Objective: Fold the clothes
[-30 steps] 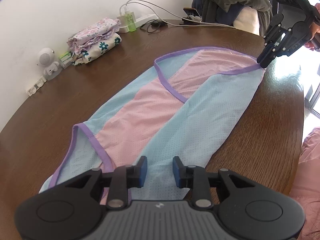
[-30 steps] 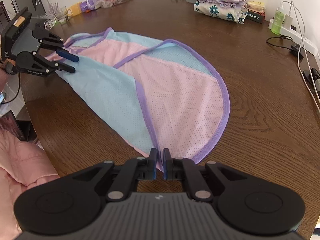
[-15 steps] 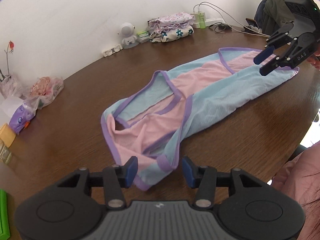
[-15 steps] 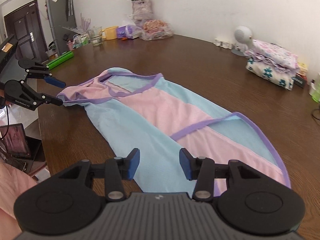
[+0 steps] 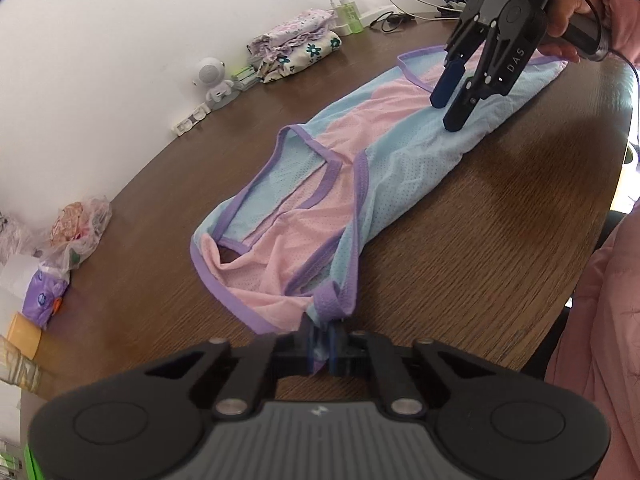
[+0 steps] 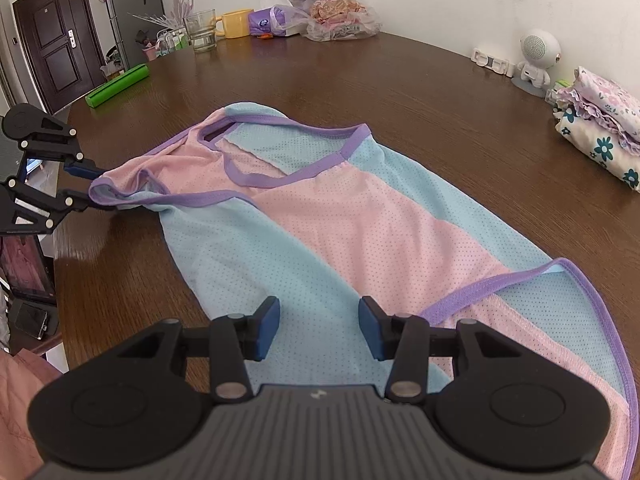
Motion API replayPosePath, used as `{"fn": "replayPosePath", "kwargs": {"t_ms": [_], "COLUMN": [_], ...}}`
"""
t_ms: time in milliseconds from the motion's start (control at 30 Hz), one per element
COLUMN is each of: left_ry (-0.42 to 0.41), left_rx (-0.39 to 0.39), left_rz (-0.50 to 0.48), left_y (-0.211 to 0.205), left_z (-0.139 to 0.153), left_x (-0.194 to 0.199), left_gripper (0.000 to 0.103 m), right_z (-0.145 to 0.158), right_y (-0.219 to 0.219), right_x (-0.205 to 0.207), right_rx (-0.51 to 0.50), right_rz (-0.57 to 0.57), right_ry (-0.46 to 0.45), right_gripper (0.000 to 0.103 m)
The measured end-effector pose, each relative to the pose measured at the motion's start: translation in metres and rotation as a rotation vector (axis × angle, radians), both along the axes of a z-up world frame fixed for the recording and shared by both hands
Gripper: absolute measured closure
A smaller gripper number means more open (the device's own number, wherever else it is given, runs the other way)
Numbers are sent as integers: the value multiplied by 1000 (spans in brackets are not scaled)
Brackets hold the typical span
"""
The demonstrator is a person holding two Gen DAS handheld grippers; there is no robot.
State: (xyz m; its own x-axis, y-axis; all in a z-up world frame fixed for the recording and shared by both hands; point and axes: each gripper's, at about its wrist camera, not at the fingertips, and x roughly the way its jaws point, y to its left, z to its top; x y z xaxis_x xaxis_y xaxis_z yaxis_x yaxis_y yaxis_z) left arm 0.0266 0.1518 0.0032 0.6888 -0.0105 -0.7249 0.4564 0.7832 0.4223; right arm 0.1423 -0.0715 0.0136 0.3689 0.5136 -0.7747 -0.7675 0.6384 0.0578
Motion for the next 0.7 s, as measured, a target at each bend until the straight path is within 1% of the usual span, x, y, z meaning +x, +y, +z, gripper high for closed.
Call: {"fn": "replayPosePath", "kwargs": {"t_ms": [67, 200, 333, 400, 433, 467, 500, 533, 600, 633, 700], "left_ry": [32, 87, 161, 186, 202, 218, 233, 238, 228, 222, 180], "left_rx": [-17, -38, -103, -131, -131, -130, -127, -119, -130, -136, -179], "left_rz": [-9, -10, 40, 79, 92, 105, 124, 147, 190, 211, 238], "left_y": [4, 20, 46, 56, 59, 61, 64, 66, 73, 76, 81], "left_z": [5, 25, 43, 44, 40, 37, 31, 26, 24, 23, 32], "left_x": [4, 21, 65, 90, 100, 109, 116, 121, 121, 120, 112], "left_gripper": [101, 101, 100, 100, 97, 90, 86, 84, 80, 77, 76], "right_z": [0, -1, -1, -1, -2, -2, -2, -3, -3, -3, -3], "right_y": [0, 1, 2, 2, 1, 1, 1, 1, 1, 1, 0], "right_x": [0, -2, -3, -3, -4, -4, -5, -6, -7, -7, -7], "right_rx": [-3, -23, -37, -33, -30, -28, -25, -24, -22, -19, -15], "right_rz": [0, 13, 28, 30, 31, 32, 33, 36, 39, 41, 45], "right_ry": [0, -13, -21, -24, -25, -27, -29, -33, -38, -38, -39], "right_gripper": [58, 58, 57, 56, 56, 54, 52, 51, 49, 49, 48]}}
